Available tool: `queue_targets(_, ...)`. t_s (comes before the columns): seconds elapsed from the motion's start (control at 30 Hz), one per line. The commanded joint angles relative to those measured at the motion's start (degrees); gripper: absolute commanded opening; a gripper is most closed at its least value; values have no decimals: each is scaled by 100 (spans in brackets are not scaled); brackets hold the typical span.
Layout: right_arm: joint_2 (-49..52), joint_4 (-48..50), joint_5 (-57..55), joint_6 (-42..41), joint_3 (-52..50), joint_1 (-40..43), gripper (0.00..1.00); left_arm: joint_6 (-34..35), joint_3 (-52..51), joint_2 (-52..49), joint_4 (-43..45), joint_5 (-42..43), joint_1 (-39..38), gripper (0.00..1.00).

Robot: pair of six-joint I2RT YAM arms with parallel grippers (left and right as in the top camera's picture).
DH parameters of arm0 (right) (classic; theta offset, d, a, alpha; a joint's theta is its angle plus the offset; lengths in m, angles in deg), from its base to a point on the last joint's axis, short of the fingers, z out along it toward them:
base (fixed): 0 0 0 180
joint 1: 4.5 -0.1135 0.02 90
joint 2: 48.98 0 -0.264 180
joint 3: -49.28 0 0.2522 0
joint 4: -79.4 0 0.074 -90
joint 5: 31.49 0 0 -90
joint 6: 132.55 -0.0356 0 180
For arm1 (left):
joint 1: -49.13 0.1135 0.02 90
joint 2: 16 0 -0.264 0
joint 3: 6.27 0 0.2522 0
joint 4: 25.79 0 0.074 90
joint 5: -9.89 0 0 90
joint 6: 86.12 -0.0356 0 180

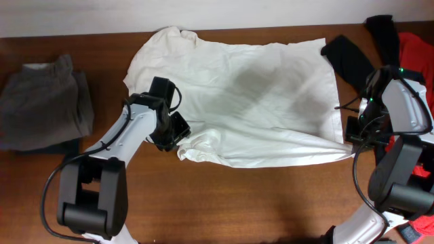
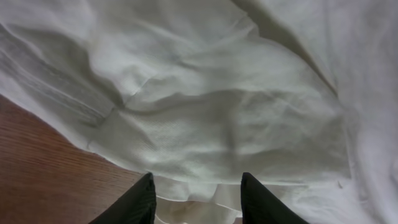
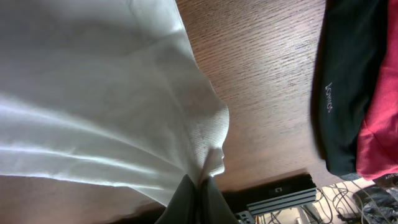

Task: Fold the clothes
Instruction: 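Hold the lower hem corners with both grippers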

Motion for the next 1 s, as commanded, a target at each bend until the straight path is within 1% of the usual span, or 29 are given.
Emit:
queue_targets(0.0,-153,-2,35,-44,-2,-31,4,199,-66,57,-7,-116,-26,45)
queue_targets(0.2,-153,-9,35,-44,-2,-31,4,570,-201,50,262,-326,-219,45)
queue_targets(0.3,-153,-13,35,-44,-2,-31,4,573,-258,50,400,-330,-280,45)
queue_targets(0.57,-153,-11,35,-44,-2,-31,4,612,-269,39,398,-516,-321,45)
queue_targets(0.7,-153,-11,37,-44,-2,-31,4,761,-278,39,422,-881,-321,45)
queue_targets(0.97,-153,-11,79,-37,-2,-31,4,758,-487,35,874,-1187,-321,45)
